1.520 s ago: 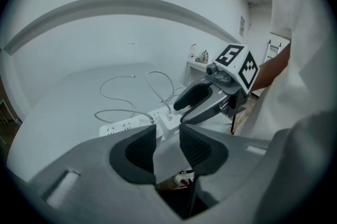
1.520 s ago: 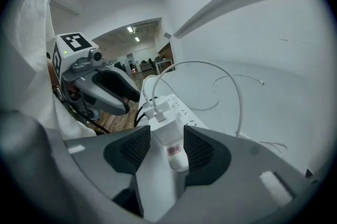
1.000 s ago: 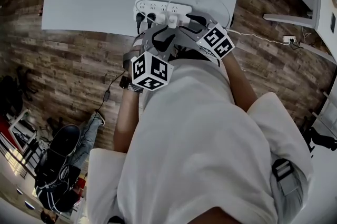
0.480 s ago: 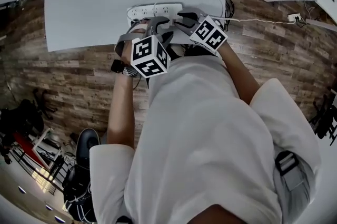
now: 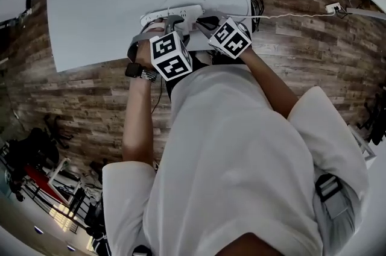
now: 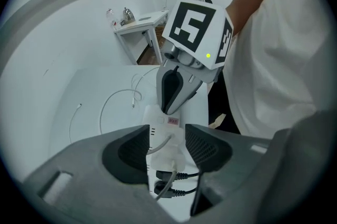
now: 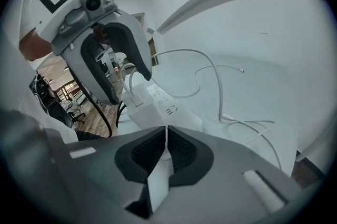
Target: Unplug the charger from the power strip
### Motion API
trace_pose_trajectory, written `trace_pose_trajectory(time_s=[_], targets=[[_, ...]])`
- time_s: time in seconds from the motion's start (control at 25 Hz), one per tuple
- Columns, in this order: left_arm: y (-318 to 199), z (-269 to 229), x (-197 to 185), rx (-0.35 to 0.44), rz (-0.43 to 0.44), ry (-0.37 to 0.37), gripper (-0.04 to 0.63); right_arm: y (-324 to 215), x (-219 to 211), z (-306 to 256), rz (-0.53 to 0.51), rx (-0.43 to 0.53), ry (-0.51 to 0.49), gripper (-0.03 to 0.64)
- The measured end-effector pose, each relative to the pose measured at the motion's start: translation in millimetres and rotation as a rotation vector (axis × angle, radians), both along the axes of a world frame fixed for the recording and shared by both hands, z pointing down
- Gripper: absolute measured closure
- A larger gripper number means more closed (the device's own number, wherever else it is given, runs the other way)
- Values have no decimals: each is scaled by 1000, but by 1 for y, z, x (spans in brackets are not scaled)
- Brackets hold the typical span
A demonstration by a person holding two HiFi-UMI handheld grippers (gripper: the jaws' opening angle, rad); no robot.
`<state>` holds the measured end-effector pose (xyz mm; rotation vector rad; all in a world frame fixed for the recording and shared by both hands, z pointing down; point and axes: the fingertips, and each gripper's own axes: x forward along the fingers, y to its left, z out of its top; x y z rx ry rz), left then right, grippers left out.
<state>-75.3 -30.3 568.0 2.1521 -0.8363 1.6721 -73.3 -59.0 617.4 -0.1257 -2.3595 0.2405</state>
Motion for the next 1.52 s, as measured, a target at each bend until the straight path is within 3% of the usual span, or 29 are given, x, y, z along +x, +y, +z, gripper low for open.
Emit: trace_pose_trajectory(time_s=[0.24,0.56,0.76,0.84,0.88,1.12,1.36,1.52], targets=[[4,7,-2,-85,102,1,301,-3,-1,11,93,-12,61,611],[3,29,-4,-151,262,-112,301,-7,-1,8,193,-42,60,614],[1,38,1,-197,242,-64,304,-9,0,8,215,-30,64,614],[-1,42,-2,-198,247,-73,338,-10,-1,8,233,-37,63,614],[-1,44,-4,-194,255,-82,364,-11,-2,9,240,-38,64,614],[-11,50,-7,-138,218,-61,362,-15,-4,11,235,-35,80,614],[-11,50,-7,-153,181,-28,364,-15,-6,11,247,-38,96,614],[-11,54,-12,-127,197,-54,365,-16,-7,11,267,3,136,612]])
